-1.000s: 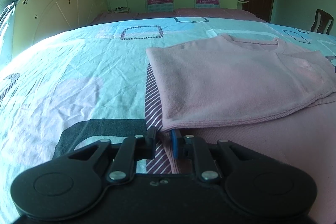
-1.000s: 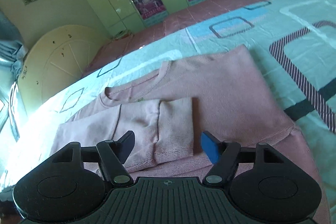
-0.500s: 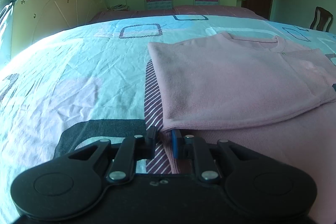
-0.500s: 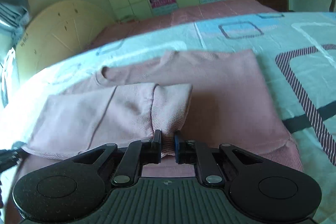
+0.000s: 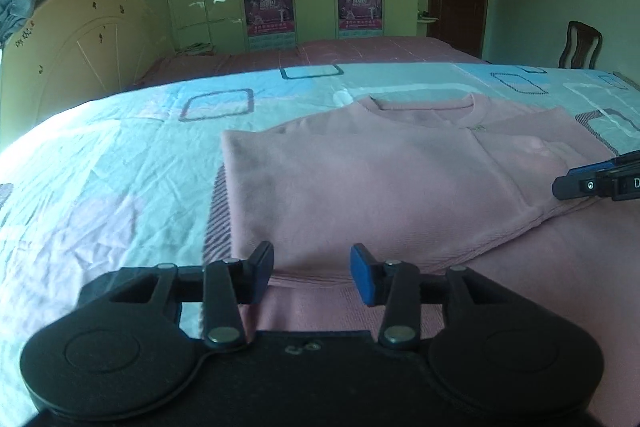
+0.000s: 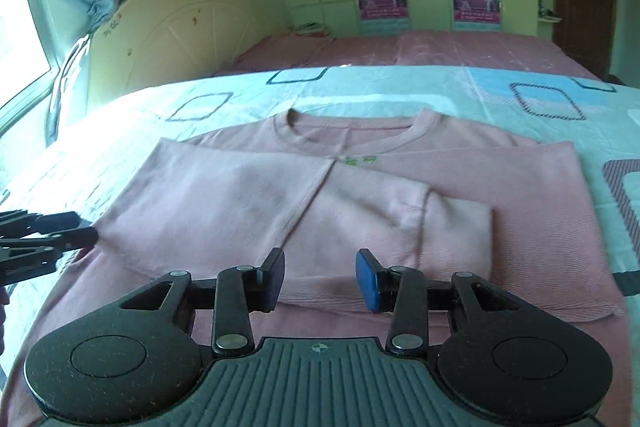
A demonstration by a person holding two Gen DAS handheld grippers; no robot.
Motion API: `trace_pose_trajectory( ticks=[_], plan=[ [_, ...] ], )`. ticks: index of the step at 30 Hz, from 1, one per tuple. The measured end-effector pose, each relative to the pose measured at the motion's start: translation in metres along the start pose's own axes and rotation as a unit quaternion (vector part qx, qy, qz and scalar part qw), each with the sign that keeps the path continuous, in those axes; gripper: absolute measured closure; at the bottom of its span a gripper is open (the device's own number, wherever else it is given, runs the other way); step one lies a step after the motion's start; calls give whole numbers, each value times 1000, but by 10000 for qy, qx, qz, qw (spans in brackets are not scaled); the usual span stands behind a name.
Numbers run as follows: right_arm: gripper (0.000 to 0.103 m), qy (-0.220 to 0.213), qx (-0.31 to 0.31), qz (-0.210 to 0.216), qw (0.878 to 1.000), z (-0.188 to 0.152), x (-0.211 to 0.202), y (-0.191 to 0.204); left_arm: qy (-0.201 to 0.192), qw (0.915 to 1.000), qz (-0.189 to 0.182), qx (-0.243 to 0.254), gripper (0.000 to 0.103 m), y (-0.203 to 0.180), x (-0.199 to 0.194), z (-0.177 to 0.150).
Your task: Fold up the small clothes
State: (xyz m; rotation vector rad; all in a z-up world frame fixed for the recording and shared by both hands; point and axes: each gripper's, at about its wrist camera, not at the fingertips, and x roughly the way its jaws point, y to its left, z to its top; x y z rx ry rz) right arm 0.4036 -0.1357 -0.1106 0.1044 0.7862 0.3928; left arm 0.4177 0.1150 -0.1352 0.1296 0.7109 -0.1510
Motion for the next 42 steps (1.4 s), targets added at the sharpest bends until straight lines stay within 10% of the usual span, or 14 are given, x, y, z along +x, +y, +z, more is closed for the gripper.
trace_pose_trajectory(
  ticks=[3, 5, 15, 28, 32, 34, 37, 42],
  plan=[
    [66, 199, -56, -447, 9988, -8, 7, -12, 148, 9996, -76, -246, 60, 11, 15, -11],
    [103, 187, 369, -525, 9978, -10, 0, -39, 153, 9992, -128, -357, 60, 21, 13, -14],
    [103, -56, 756, -804, 9939, 25, 25, -77, 348, 9993, -160, -41, 41, 11, 58, 31],
    [103, -235, 569, -843, 9945, 61, 45, -80, 342, 9991, -173, -158, 40, 46, 130, 81],
    [48, -273, 246, -601, 9975, 69, 64, -54, 348, 9993, -140, -97, 38, 46, 142, 88],
    [49, -198, 198, -506, 9983, 73, 74, -46, 406, 9986, -153, -300, 40, 50, 140, 93],
    [82, -88, 46, -222, 9997, 79, 84, -30, 59, 9997, -156, -182, 40, 40, 123, 97],
    [82, 183, -346, 188, 9991, 82, 113, 11, 320, 9986, -13, -424, 39, 44, 143, 92]
  ],
)
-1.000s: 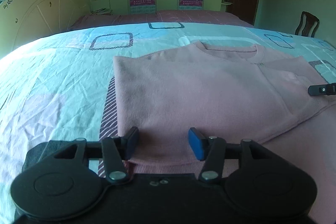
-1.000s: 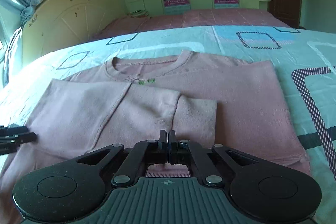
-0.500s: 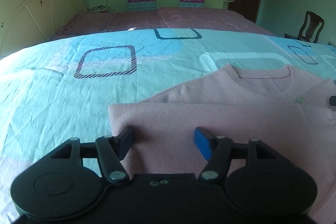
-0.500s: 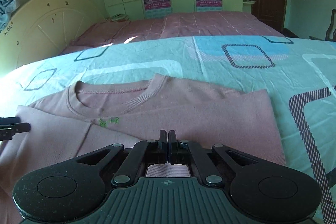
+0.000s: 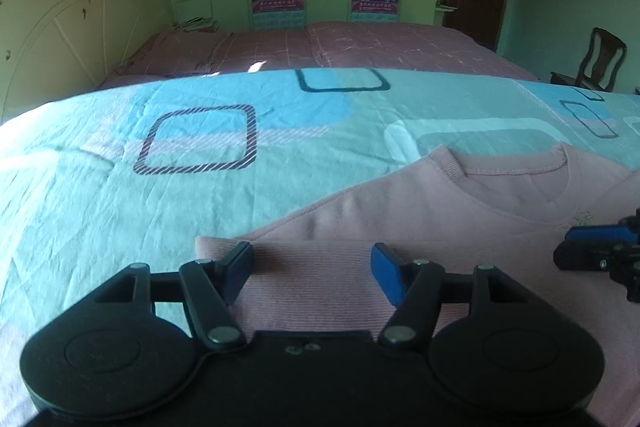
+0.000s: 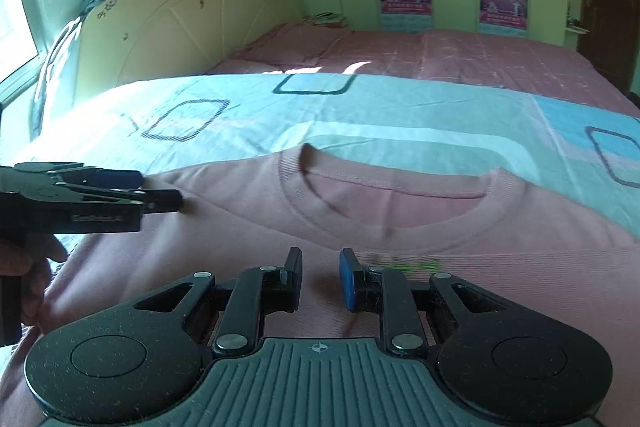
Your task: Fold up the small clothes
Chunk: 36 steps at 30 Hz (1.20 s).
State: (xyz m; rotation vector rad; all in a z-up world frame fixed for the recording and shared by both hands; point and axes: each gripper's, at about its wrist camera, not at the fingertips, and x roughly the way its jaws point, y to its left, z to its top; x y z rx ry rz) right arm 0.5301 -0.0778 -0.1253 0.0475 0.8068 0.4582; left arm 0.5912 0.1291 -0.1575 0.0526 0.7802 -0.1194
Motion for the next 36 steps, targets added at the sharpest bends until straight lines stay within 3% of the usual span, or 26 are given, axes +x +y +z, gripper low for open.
trace_pose_trajectory(
  ticks=[4, 7, 10, 13, 17, 19, 21, 24, 28, 32, 36],
  plan=[
    [81, 48, -75, -278, 9996, -8, 5, -7, -184, 9990, -229, -322, 40, 19, -16, -18],
    [82, -4, 295, -544, 9981, -17, -10, -36, -333, 9987, 138, 366, 38, 5, -30, -40],
    [81, -67, 506, -486, 9975, -18, -25, -49, -254, 9995, 168, 22, 38, 16, -47, -46],
    [81, -307, 445, -448, 9975, -21, -50, -48, -433, 9984, 132, -343, 38, 18, -74, -54],
    [81, -249, 379, -272, 9986, -37, -60, -38, -675, 9975, -164, -112, 38, -9, -100, -68],
    [81, -119, 338, -315, 9989, -47, -58, -35, -650, 9974, -318, 76, 38, -19, -101, -75],
    [82, -63, 292, -575, 9979, -55, -59, -37, -271, 9991, -266, 166, 38, -18, -89, -85],
    [82, -141, 473, -827, 9953, -64, -76, -52, -342, 9985, -368, 221, 37, -11, -93, -95],
    [81, -127, 386, -1033, 9938, -77, -96, -58, -359, 9981, -157, 469, 38, -18, -103, -105],
    [81, -142, 569, -1054, 9927, -86, -112, -64, -347, 9984, 32, 447, 38, -21, -118, -108],
    [81, -375, 613, -937, 9930, -91, -132, -58, -619, 9975, -173, 278, 38, -21, -143, -113]
  ],
)
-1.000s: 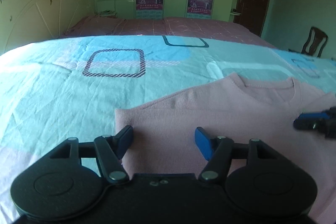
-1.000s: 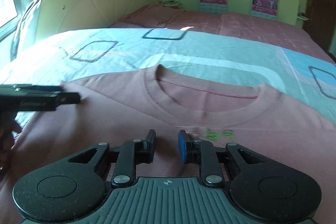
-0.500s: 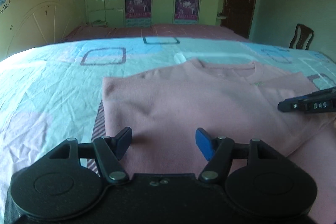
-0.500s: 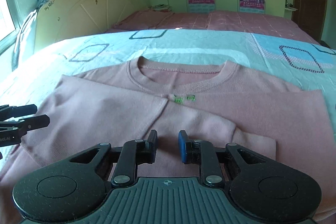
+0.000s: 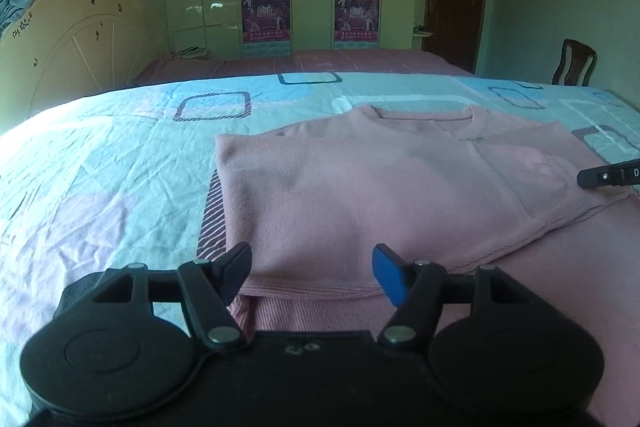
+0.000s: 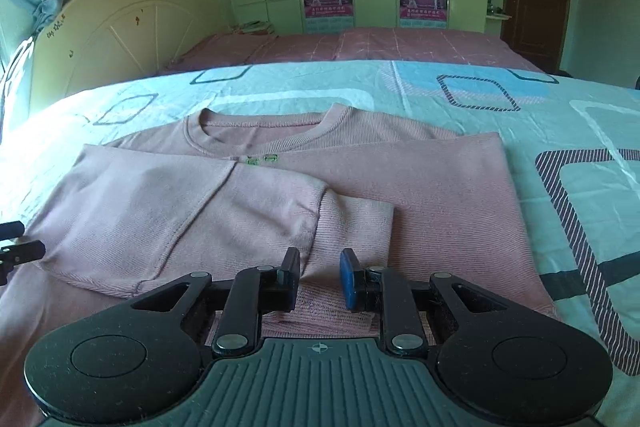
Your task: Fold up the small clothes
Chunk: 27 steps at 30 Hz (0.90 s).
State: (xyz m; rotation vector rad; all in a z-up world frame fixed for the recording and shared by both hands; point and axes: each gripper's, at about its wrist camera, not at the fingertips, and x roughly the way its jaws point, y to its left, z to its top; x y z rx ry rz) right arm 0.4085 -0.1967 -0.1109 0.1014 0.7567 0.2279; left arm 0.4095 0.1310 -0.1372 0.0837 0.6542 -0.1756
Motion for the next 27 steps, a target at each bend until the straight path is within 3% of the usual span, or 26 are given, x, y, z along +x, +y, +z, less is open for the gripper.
trace_pose_trajectory(
  ticks=[4, 16, 23, 25, 26, 27],
  plan=[
    [82, 322, -25, -183, 9993, -10, 12, 1, 381, 9993, 32, -33, 38, -3, 12, -8],
    [82, 494, -232, -417, 9976, -9, 11, 6, 432, 9989, 177, 86, 37, -12, 7, -19],
    [81, 504, -307, -576, 9966, -3, 1, 11, 606, 9978, 187, -194, 36, -7, -5, -20],
    [52, 350, -214, -531, 9977, -6, -11, 8, 641, 9976, 184, -172, 35, -7, -10, -23],
    [32, 259, -171, -467, 9984, -10, -18, 6, 647, 9976, 186, -143, 34, -8, -12, -26],
    [32, 200, -138, -374, 9990, -13, -26, 4, 644, 9977, 207, -89, 34, -10, -16, -29]
  ],
)
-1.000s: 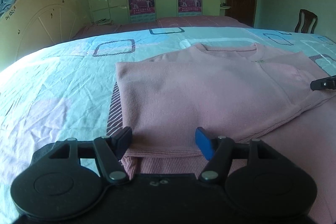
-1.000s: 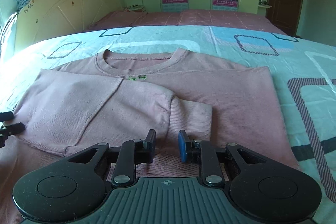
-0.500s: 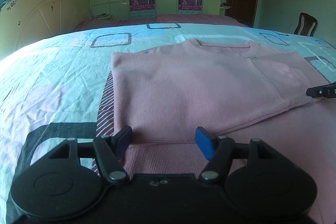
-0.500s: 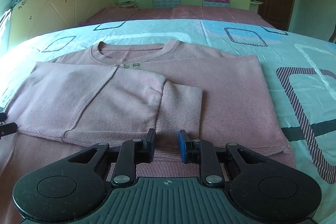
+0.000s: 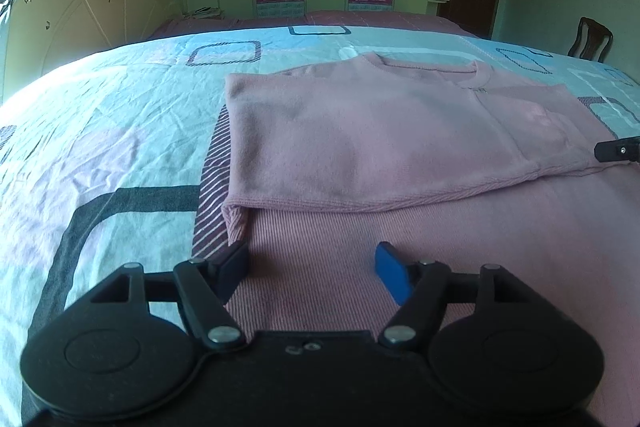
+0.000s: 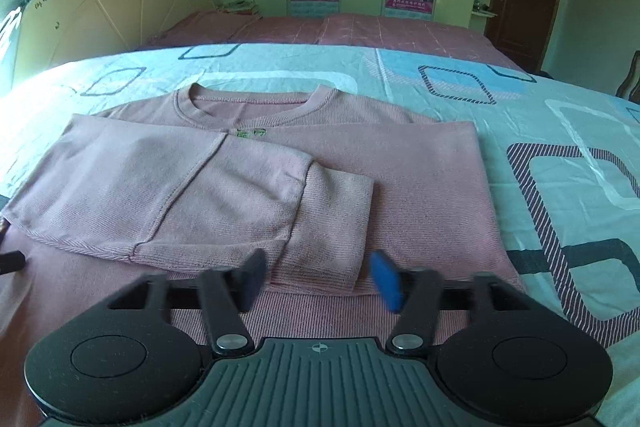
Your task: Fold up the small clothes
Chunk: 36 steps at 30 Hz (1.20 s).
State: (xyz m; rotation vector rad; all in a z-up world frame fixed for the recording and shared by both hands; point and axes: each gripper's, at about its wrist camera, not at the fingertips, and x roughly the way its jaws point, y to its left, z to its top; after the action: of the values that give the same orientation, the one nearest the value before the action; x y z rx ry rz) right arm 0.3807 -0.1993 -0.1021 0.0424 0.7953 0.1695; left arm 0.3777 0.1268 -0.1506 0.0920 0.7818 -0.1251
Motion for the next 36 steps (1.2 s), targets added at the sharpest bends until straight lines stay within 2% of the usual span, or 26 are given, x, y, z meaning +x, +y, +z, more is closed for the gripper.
trace_pose_trajectory(
  ticks=[5, 8, 11, 13, 14, 15, 16, 18, 20, 21, 22, 23, 28, 30, 32, 33, 34, 35, 36],
  plan=[
    [32, -104, 217, 282, 9993, -29, -41, -23, 15, 9998, 203, 15, 30, -9, -23, -18],
    [32, -86, 446, 300, 9985, -53, -66, -48, -8, 9994, 347, -50, 30, -13, -41, -31],
    [32, -53, 686, 325, 9971, -77, -90, -73, -59, 9989, 438, -137, 31, -17, -64, -47],
    [32, -45, 845, 371, 9957, -92, -105, -89, -119, 9984, 507, -232, 35, -17, -79, -59],
    [32, -33, 959, 403, 9946, -101, -114, -98, -102, 9981, 484, -360, 42, -14, -89, -67],
    [32, -21, 1056, 437, 9934, -108, -121, -105, -48, 9977, 449, -506, 66, -11, -96, -74],
    [32, -6, 1167, 500, 9919, -117, -130, -112, -21, 9969, 453, -637, 78, -8, -104, -81],
    [32, 24, 1333, 629, 9891, -130, -142, -122, 0, 9950, 442, -896, 81, 0, -122, -96],
    [32, 99, 1532, 787, 9850, -145, -154, -132, 49, 9920, 370, -1202, 75, 8, -139, -110],
    [32, 128, 1631, 855, 9828, -152, -159, -135, 78, 9900, 306, -1378, 61, 12, -147, -117],
    [32, 140, 1712, 893, 9811, -159, -163, -138, 75, 9880, 231, -1526, 40, 15, -155, -124],
    [32, 152, 1793, 940, 9792, -164, -167, -141, 32, 9846, 138, -1741, 33, 19, -165, -133],
    [32, 191, 2282, 1320, 9644, -184, -185, -154, -26, 9678, -470, -2471, 29, 28, -190, -165],
    [33, 249, 2468, 1633, 9549, -191, -191, -156, -24, 9563, -909, -2780, 29, 32, -192, -172],
    [41, 332, 2540, 1852, 9487, -196, -193, -155, -10, 9421, -1315, -3085, 32, 36, -190, -176],
    [47, 359, 2561, 1917, 9468, -198, -193, -154, -1, 9405, -1335, -3126, 33, 36, -188, -176],
    [51, 374, 2579, 1970, 9451, -199, -193, -154, 42, 9412, -1323, -3108, 37, 34, -184, -175],
    [54, 369, 2617, 1991, 9437, -201, -193, -153, 95, 9438, -1282, -3044, 47, 33, -181, -172],
    [54, 357, 2670, 2000, 9420, -201, -192, -154, 221, 9451, -1323, -2981, 94, 32, -175, -169]
  ],
)
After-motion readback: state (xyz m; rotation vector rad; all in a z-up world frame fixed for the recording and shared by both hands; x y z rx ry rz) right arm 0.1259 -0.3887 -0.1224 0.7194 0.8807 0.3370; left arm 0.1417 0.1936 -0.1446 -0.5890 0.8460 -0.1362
